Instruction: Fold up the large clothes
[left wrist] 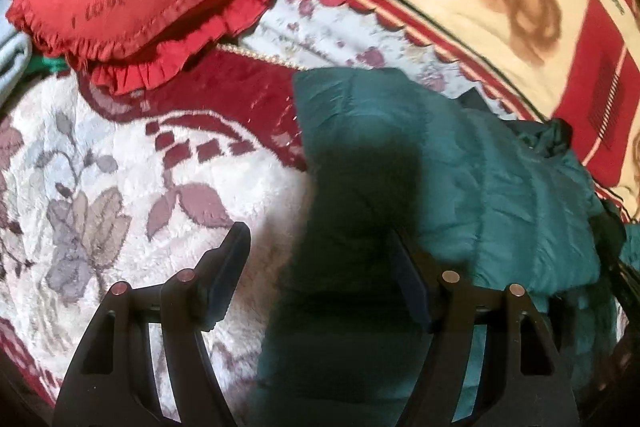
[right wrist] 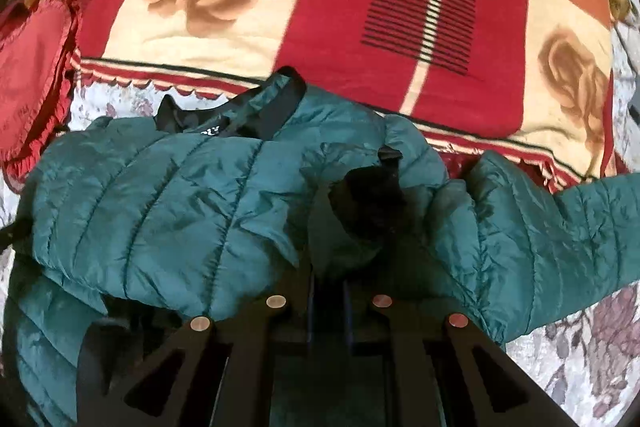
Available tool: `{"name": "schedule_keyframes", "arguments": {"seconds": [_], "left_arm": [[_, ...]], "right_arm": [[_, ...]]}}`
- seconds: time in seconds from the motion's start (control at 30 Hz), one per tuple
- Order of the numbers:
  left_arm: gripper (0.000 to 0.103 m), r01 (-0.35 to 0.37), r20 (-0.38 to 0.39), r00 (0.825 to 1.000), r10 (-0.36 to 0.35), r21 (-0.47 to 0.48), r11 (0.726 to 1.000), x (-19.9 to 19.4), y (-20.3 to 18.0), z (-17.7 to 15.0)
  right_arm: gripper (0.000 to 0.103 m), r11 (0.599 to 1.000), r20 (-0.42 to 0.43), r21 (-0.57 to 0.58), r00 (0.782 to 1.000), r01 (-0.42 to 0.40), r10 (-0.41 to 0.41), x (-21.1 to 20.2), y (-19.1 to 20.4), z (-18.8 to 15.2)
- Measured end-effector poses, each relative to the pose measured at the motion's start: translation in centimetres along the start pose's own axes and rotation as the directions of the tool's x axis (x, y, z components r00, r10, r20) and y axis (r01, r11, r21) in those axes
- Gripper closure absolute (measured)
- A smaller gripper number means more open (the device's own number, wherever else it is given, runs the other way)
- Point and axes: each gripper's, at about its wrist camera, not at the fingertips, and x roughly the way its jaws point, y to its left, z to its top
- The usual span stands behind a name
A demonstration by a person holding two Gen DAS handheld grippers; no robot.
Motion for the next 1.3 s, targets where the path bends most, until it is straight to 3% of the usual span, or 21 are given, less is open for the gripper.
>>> {"name": "schedule_keyframes", "arguments": {"seconds": [0.07, 0.13, 0.2, 0.23, 0.37, 0.5, 0.63, 0.77, 1.0, 1.1, 1.2, 1.3], "left_arm": [[0.033, 0.018, -0.011, 1.000, -0.018, -0.015, 1.000, 0.3, 0.2, -0.1], [0.033, 0.010, 0.000, 1.000, -0.010, -0.002, 1.000, -0.3, 0.0, -0.2], [0.033, -0.003, 0.035, 0.999, 0.003, 0.016, 1.000, -1.6, -0.2, -0.1], [0.033, 0.003, 0.055, 0.998, -0.004, 0.016, 1.000, -2.4, -0.2, 0.0], [0.033, 0.041, 0.105, 0.994, -0.043, 0.023, 0.999, -4.3, -1.2, 1.0], [0.033, 0.031, 0.101, 0.994, -0.038, 0.068, 0.997, -3.7, -3.6, 1.7], [0.033, -0.013, 0.051, 0.999, 0.009, 0.087, 0.996, -0.8, -5.0, 1.5], [0.032, -0.075, 0.076, 0.995, 0.066, 0.124, 0.990, 0.7, -5.6, 0.9], [0.029, -0.075, 0.071, 0.995, 0.066, 0.135, 0.988, 2.2, -5.4, 0.4], [0.027, -0.068, 0.067, 0.996, 0.059, 0.128, 0.989, 2.4, -5.2, 0.2], [0.027, -0.065, 0.075, 0.996, 0.055, 0.130, 0.989, 2.5, -5.1, 0.1], [0.026, -0.058, 0.075, 0.996, 0.049, 0.125, 0.990, 2.6, -5.0, 0.1]], "right_arm": [[0.093, 0.998, -0.066, 0.039, 0.996, -0.051, 0.054, 1.0, -0.9, -0.5], [0.087, 0.994, -0.053, 0.084, 0.996, -0.073, 0.078, 0.5, -1.8, -0.6], [0.038, 0.985, 0.006, 0.159, 0.998, -0.061, 0.061, -1.4, -3.4, -0.3], [0.032, 0.979, 0.046, 0.192, 0.997, -0.073, 0.066, -2.5, -4.0, -0.2], [0.032, 0.976, 0.094, 0.179, 0.990, -0.124, 0.108, -4.9, -3.6, 1.4], [0.045, 0.979, 0.061, 0.095, 0.983, -0.181, 0.176, -4.8, -0.2, 3.0], [0.046, 0.986, 0.036, -0.043, 0.986, -0.160, 0.161, -2.9, 4.1, 3.1], [0.046, 0.989, -0.014, -0.064, 0.991, -0.136, 0.136, 0.3, 5.4, 3.1], [0.046, 0.992, -0.056, -0.097, 0.996, -0.080, 0.075, 3.1, 5.7, 2.2], [0.046, 0.993, -0.066, -0.072, 0.994, -0.088, 0.083, 1.9, 5.0, 2.4], [0.046, 0.995, -0.023, -0.027, 0.995, -0.100, 0.100, -0.3, 3.4, 2.4], [0.046, 0.998, 0.012, -0.014, 0.998, -0.065, 0.065, -1.6, 2.0, 2.1]]}}
